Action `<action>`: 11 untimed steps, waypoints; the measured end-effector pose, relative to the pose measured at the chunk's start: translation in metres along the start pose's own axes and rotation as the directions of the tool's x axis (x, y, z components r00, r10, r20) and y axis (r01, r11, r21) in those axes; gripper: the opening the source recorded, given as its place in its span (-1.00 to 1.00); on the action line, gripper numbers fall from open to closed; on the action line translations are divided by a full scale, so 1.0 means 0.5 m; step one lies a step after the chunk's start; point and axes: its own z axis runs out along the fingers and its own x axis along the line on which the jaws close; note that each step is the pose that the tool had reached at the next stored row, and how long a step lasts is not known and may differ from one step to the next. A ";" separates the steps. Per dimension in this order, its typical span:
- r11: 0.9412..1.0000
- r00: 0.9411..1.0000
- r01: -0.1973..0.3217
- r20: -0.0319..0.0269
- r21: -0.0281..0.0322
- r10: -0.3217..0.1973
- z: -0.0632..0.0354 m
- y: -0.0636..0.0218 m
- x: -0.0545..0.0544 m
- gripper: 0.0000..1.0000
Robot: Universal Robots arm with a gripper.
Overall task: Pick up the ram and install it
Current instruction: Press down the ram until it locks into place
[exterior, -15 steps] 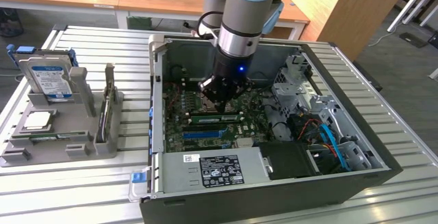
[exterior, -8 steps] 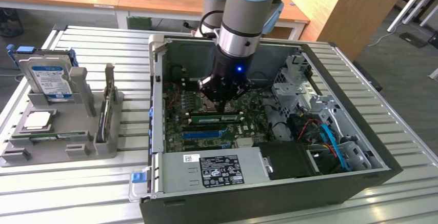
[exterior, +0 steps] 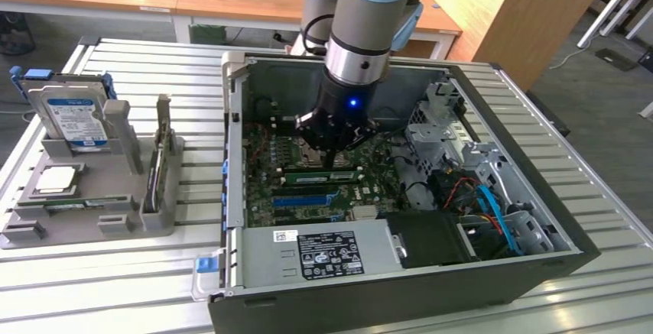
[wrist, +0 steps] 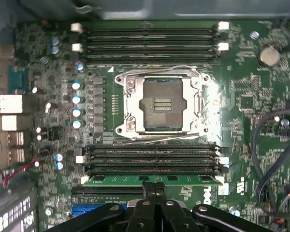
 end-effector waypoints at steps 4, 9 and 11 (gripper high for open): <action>1.000 1.000 -0.005 0.000 0.000 0.005 0.000 0.000 0.000 -0.80; 1.000 1.000 -0.008 0.000 0.000 0.008 0.000 0.000 -0.002 -0.80; 1.000 1.000 -0.009 0.000 0.000 0.009 0.000 0.000 -0.004 -0.80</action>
